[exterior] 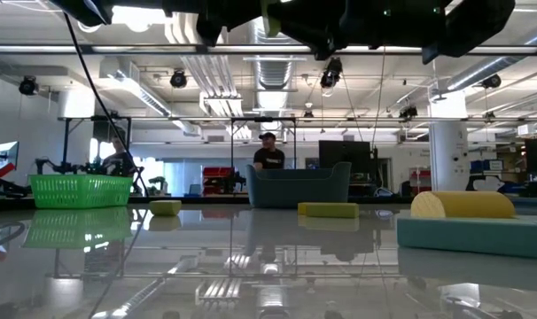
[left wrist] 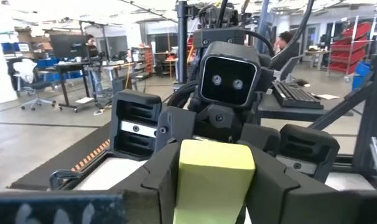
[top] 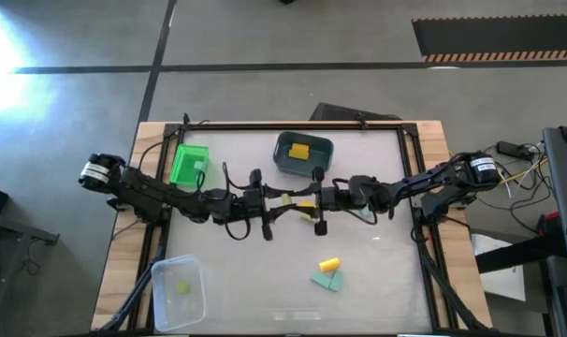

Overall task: Sort & place blocks by color
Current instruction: Put the green block into the transparent bin

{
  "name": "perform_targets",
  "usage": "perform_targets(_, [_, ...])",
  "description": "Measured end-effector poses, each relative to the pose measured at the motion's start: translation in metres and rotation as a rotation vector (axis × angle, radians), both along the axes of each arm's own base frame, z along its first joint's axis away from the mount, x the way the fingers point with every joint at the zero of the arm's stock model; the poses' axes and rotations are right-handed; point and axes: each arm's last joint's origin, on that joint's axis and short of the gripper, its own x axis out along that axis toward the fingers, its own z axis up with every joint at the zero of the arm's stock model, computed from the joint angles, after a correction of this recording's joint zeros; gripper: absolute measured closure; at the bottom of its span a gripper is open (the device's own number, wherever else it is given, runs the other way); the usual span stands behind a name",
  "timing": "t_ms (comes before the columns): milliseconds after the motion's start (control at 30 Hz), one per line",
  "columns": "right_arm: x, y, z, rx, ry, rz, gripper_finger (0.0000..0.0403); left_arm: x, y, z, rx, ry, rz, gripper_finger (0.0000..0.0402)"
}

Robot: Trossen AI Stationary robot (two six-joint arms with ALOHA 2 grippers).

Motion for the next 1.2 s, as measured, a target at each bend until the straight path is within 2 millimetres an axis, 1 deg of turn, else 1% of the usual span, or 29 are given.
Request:
perform_targets(133, [0.000, 0.000, 0.000, -0.002, 0.004, -0.002, 0.0293, 0.000, 0.001, 0.000, -0.005, 0.002, 0.004, 0.0281])
perform_targets(200, [0.000, -0.001, -0.001, -0.001, 0.005, -0.003, 0.0282, 0.000, 0.001, -0.001, -0.011, 0.001, 0.004, 0.0281])
perform_targets(433, [0.000, -0.003, -0.003, 0.003, 0.026, -0.024, 0.0196, 0.000, 0.003, -0.003, -0.056, 0.015, 0.032, 0.0283])
perform_targets(600, [-0.001, -0.003, -0.001, 0.006, 0.043, -0.024, 0.0152, -0.001, 0.003, -0.009, -0.114, 0.085, 0.031, 0.0283])
perform_targets(700, [-0.007, -0.004, 0.006, -0.014, 0.048, -0.043, 0.0135, -0.004, 0.004, -0.004, -0.186, 0.128, 0.040, 0.0283])
perform_targets(800, [-0.017, -0.005, 0.021, -0.020, 0.042, -0.051, 0.0126, -0.007, 0.001, 0.003, -0.246, 0.169, 0.037, 0.0283])
perform_targets(900, [-0.028, -0.005, 0.031, -0.010, 0.068, -0.059, 0.0123, -0.011, -0.004, 0.018, -0.320, 0.191, 0.023, 0.0284])
perform_targets(967, [-0.036, -0.006, 0.037, 0.022, 0.094, -0.071, 0.0126, -0.015, -0.011, 0.023, -0.399, 0.267, 0.026, 0.0284])
perform_targets(1067, [-0.046, -0.007, 0.042, 0.076, 0.135, -0.072, 0.0133, -0.026, -0.025, 0.027, -0.529, 0.469, 0.067, 0.0284])
perform_targets(1200, [-0.049, -0.007, 0.040, 0.112, 0.183, -0.073, 0.0145, -0.048, -0.049, 0.047, -0.795, 0.734, 0.123, 0.0284])
